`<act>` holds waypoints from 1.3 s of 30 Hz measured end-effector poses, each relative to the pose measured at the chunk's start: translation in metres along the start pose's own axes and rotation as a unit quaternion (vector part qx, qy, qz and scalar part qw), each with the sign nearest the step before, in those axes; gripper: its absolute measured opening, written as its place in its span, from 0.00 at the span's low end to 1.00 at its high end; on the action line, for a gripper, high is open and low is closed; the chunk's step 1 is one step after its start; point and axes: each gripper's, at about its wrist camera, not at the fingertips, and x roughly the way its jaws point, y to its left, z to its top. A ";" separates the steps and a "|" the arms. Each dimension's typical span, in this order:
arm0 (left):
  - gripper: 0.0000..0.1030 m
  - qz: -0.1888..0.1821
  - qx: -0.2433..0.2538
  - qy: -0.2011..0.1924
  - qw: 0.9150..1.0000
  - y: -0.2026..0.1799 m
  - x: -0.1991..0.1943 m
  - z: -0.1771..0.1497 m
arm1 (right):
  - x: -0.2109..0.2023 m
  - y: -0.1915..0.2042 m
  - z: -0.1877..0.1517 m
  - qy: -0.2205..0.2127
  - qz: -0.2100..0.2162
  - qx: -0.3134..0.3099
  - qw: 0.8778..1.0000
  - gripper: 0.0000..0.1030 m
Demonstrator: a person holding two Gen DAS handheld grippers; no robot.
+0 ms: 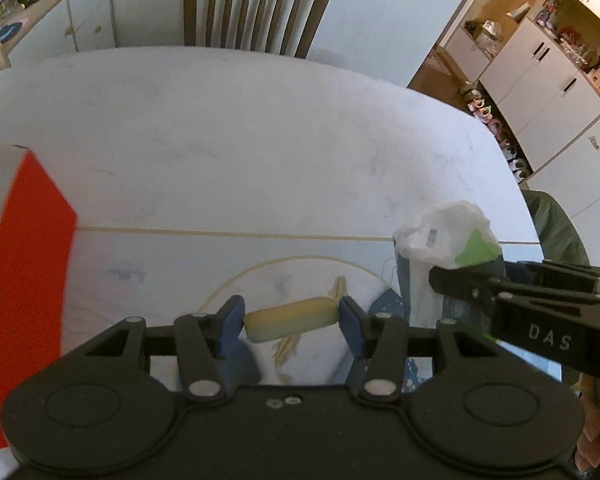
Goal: Organize objects
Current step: 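Carry the yellow bar with the left gripper while the right gripper carries the wipes packet over the box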
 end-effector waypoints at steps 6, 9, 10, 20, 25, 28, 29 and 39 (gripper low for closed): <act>0.49 -0.010 0.012 -0.020 1.000 0.018 -0.038 -0.006 | -0.023 0.038 -0.007 -0.007 0.008 -0.022 1.000 0.29; 0.49 -0.006 0.015 -0.024 1.000 0.031 -0.053 -0.010 | -0.034 0.054 -0.011 -0.011 0.013 -0.032 0.999 0.29; 0.49 -0.006 0.014 -0.023 1.000 0.036 -0.057 -0.010 | -0.037 0.061 -0.012 -0.013 0.014 -0.035 0.999 0.29; 0.49 -0.008 -0.003 -0.031 0.999 0.100 -0.097 -0.011 | -0.048 0.141 -0.021 -0.022 0.027 -0.070 0.997 0.29; 0.49 0.003 -0.007 -0.038 0.999 0.142 -0.116 -0.012 | -0.041 0.183 -0.022 -0.027 0.035 -0.077 0.996 0.29; 0.49 0.012 -0.014 -0.041 0.999 0.170 -0.123 -0.011 | -0.036 0.207 -0.022 -0.029 0.041 -0.079 0.996 0.29; 0.49 0.015 -0.017 -0.041 0.999 0.179 -0.125 -0.011 | -0.033 0.216 -0.021 -0.029 0.043 -0.080 0.995 0.29; 0.49 0.045 -0.032 -0.035 0.998 0.255 -0.128 -0.008 | -0.005 0.300 -0.015 -0.031 0.060 -0.095 0.993 0.29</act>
